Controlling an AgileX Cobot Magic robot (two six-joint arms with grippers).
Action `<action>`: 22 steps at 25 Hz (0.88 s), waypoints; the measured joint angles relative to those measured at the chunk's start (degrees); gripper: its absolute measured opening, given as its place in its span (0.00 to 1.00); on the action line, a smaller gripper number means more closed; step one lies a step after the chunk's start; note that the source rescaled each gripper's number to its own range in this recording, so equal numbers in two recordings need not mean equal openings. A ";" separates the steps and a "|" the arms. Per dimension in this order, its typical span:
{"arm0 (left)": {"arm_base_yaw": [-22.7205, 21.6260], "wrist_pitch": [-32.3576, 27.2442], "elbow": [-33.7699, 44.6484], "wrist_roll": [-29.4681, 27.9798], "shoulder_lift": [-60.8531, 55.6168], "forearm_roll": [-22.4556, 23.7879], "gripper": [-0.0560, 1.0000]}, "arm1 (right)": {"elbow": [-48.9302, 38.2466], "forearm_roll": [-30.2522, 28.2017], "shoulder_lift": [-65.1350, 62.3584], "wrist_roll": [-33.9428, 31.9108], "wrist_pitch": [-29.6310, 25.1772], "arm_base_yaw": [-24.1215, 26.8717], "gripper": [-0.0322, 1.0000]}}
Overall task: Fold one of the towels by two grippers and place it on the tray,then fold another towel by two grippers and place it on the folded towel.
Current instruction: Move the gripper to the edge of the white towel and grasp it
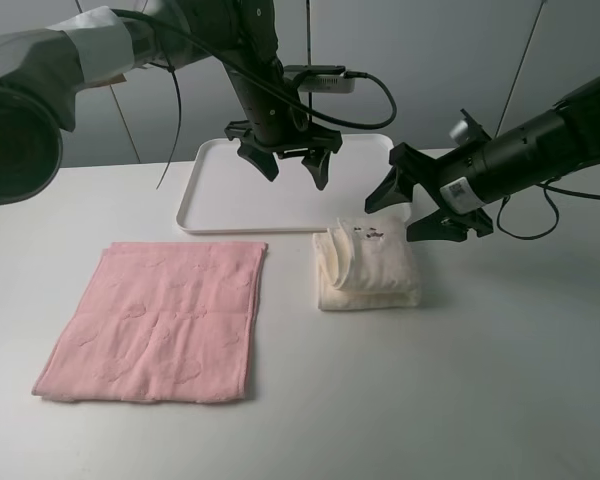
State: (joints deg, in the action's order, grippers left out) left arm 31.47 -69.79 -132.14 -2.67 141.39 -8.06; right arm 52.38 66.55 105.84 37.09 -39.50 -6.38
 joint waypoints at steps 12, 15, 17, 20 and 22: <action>-0.59 0.00 0.00 1.29 0.00 -3.74 0.97 | 2.87 -5.78 8.76 -0.24 -7.65 5.71 0.71; -0.59 0.00 0.00 1.29 0.00 -3.87 0.97 | 4.01 -5.46 11.12 1.23 -7.81 5.71 0.71; -0.59 0.00 0.00 1.29 0.00 -3.87 0.97 | 4.33 -4.39 12.11 2.62 -8.16 5.71 0.71; -0.59 0.00 0.00 1.40 0.00 -3.87 0.97 | 4.58 -3.07 13.79 3.86 -8.24 5.71 0.71; -0.59 0.00 0.00 1.91 0.00 -3.87 0.97 | 4.58 -1.91 14.53 4.69 -8.52 5.71 0.70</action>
State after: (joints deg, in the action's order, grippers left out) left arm 30.88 -69.79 -132.14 -0.76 141.39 -11.93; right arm 56.96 64.64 120.37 41.79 -48.02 -0.67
